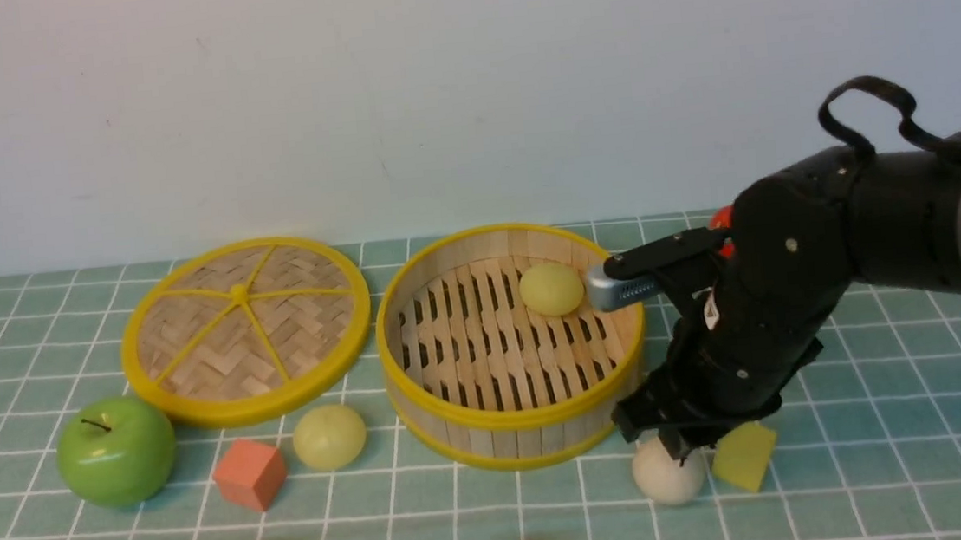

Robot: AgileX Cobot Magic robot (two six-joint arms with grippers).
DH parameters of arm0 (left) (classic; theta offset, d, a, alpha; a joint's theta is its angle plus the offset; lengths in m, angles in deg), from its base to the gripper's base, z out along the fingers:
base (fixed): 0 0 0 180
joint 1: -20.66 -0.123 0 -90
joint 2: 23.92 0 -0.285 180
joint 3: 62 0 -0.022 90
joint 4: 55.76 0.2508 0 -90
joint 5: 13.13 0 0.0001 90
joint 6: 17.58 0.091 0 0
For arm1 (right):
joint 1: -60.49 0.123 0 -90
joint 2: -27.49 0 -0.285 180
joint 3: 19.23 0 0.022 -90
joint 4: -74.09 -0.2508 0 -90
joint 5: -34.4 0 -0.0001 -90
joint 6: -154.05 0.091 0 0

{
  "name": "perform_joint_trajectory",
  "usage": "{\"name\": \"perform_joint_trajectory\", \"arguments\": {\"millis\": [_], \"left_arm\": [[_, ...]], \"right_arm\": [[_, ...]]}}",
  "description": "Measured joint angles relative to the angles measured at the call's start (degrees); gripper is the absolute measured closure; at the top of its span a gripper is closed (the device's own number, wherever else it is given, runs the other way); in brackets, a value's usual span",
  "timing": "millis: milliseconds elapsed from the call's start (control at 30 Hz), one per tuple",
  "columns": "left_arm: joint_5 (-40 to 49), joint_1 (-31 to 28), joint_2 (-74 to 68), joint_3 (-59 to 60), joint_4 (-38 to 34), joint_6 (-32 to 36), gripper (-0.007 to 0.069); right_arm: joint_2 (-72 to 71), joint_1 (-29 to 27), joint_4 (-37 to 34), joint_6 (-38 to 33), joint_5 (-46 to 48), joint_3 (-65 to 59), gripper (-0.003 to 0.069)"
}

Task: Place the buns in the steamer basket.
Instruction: Use the right arm to grab a steamed stuffed bun, then use the right arm to put the steamed stuffed bun into the steamer

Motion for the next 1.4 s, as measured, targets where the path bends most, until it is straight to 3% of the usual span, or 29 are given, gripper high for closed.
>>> {"name": "perform_joint_trajectory", "arguments": {"millis": [733,800,1000,1233,1400], "left_arm": [[0.0,0.0,0.0,0.0,0.0,0.0,0.0386],[0.0,0.0,0.0,0.0,0.0,0.0,0.0386],[0.0,0.0,0.0,0.0,0.0,0.0,0.0386],[0.0,0.0,0.0,0.0,0.0,0.0,0.0386],[0.0,0.0,0.0,0.0,0.0,0.0,0.0386]], "right_arm": [[5.1,1.3,0.5,2.2,-4.9,0.3,0.0421],[5.1,1.3,0.6,2.1,-4.8,0.3,0.0439],[4.2,1.3,1.1,0.8,-2.4,0.3,0.0641],[0.0,1.3,0.9,-2.5,7.4,7.3,0.0656],[-0.3,1.3,-1.7,-5.4,8.9,16.7,0.0656]]}}
